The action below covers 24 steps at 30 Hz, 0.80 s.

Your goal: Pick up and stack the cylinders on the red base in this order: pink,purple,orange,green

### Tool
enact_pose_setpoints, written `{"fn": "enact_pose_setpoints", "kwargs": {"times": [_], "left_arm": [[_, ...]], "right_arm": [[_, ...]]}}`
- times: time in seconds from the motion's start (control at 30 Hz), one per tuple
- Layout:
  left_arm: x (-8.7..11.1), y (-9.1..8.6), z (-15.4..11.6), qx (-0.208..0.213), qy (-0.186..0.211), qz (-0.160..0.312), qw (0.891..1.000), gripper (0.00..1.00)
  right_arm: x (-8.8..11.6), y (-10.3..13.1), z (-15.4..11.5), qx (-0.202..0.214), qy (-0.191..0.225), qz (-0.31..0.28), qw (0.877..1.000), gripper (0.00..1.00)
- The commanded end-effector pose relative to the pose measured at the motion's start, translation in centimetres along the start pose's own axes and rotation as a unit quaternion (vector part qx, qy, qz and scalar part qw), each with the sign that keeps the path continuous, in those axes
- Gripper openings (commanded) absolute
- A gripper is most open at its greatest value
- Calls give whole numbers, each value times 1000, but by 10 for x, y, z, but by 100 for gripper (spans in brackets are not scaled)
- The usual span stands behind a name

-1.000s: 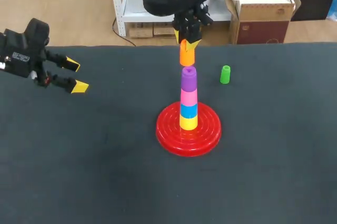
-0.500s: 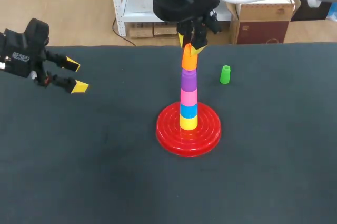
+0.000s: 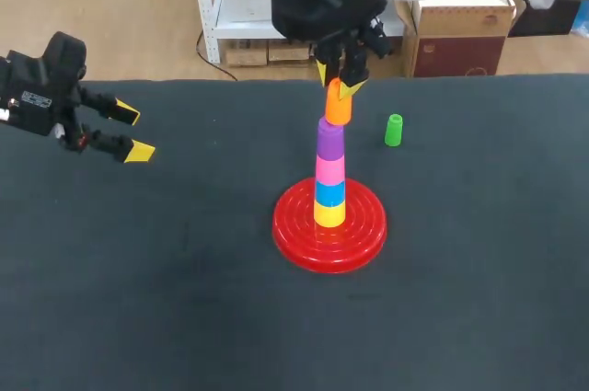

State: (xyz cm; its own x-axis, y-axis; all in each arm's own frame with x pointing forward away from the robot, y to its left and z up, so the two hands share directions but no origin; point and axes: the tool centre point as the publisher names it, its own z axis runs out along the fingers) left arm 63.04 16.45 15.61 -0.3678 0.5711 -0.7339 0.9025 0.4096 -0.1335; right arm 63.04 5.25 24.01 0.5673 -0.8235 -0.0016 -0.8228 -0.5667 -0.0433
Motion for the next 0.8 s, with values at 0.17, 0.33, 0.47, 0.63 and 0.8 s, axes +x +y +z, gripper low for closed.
{"fn": "enact_pose_setpoints", "kwargs": {"times": [0.17,0.33,0.47,0.63,0.8], "left_arm": [[2,0,0,0,-2,1,1000,100],[2,0,0,0,-2,1,1000,100],[2,0,0,0,-2,1,1000,100],[2,0,0,0,-2,1,1000,100],[2,0,0,0,-2,1,1000,100]], "right_arm": [[0,-10,8,-11,-4,-5,1000,0],[-1,-13,8,-11,-6,-9,1000,0],[-2,-11,3,-10,-6,-13,1000,0],[-6,-5,3,-27,7,-26,999,0],[-9,-4,7,-38,11,-32,999,0]]}}
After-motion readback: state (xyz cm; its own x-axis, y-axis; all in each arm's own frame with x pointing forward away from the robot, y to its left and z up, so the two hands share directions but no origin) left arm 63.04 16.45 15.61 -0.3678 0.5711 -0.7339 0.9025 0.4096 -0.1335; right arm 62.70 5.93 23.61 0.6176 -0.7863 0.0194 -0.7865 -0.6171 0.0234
